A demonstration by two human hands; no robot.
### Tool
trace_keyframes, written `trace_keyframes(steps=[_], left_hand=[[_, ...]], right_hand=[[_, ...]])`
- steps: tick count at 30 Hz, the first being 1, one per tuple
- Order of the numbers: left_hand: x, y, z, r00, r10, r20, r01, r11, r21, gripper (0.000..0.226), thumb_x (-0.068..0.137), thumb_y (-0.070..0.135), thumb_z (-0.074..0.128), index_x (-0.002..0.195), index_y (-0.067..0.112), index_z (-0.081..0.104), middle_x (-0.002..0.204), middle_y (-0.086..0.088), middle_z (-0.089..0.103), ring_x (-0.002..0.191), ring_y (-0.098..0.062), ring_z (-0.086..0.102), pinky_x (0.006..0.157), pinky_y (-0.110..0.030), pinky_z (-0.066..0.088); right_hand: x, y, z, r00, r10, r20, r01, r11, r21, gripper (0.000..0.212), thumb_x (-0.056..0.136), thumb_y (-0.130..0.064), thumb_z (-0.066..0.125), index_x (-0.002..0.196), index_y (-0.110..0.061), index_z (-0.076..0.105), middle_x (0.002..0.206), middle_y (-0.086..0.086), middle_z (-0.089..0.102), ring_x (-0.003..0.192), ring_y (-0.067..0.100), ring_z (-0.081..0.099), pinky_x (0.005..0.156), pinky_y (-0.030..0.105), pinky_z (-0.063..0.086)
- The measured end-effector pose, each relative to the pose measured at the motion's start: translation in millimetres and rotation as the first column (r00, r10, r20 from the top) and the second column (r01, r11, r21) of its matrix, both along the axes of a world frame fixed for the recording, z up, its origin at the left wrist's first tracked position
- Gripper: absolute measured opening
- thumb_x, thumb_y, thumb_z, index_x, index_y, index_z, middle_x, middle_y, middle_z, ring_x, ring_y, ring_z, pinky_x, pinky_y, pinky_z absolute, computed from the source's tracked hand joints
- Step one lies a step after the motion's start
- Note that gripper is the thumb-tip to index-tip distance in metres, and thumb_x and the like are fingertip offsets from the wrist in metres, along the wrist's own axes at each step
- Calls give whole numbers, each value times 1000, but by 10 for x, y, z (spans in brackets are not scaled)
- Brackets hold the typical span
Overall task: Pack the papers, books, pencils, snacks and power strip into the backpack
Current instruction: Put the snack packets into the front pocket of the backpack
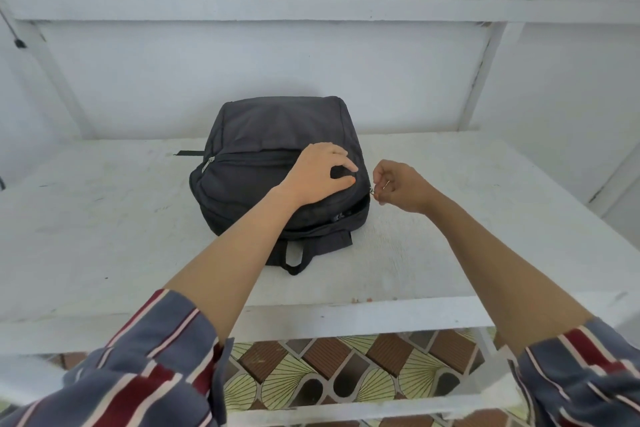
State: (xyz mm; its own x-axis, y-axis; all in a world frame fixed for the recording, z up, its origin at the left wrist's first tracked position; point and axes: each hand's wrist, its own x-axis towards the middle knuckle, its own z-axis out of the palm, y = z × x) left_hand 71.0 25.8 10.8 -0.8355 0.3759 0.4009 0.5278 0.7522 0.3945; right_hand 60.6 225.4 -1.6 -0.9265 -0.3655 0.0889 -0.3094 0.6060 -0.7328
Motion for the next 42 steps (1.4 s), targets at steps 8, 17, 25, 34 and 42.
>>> trace_keyframes(steps=[8, 17, 25, 34, 42], left_hand=[[479, -73, -114, 994, -62, 93, 68, 996, -61, 38, 77, 28, 73, 113, 19, 67, 134, -3, 48, 123, -19, 40, 98, -30, 35], [685, -65, -271, 995, -3, -99, -4, 998, -68, 18, 87, 24, 62, 98, 13, 71, 108, -2, 55, 97, -16, 51, 71, -29, 44], [622, 6, -368, 994, 109, 25, -112, 962, 249, 10, 79, 17, 70, 78, 6, 70, 91, -2, 55, 82, -18, 55, 74, -37, 49], [719, -132, -381, 960, 281, 0, -271, 925, 267, 17, 76, 19, 70, 72, 4, 65, 83, 4, 49, 73, -8, 46, 65, -21, 38], [987, -871, -524, 905, 418, -76, -357, 846, 396, 25, 61, 16, 72, 51, 0, 56, 71, 6, 49, 69, -16, 46, 64, -14, 32]], right_hand=[[578, -327, 102, 995, 88, 46, -81, 989, -126, 33, 77, 16, 57, 74, -14, 46, 70, 10, 59, 64, 21, 59, 65, 24, 52], [802, -295, 66, 992, 28, 121, -1, 976, -217, 19, 90, 3, 52, 81, -13, 46, 83, 9, 68, 69, 15, 66, 66, 19, 52], [572, -346, -105, 953, 71, -295, -33, 991, 132, 47, 70, -7, 78, 113, -19, 64, 98, -2, 54, 83, 7, 48, 69, 10, 35], [460, -398, -406, 667, 75, -741, 195, 943, 270, 16, 74, -21, 65, 85, -13, 74, 75, 8, 62, 57, 27, 58, 54, 30, 41], [428, -348, -404, 585, 105, -804, 218, 935, 280, 32, 80, -36, 48, 83, -14, 72, 80, 5, 60, 64, 26, 58, 62, 34, 44]])
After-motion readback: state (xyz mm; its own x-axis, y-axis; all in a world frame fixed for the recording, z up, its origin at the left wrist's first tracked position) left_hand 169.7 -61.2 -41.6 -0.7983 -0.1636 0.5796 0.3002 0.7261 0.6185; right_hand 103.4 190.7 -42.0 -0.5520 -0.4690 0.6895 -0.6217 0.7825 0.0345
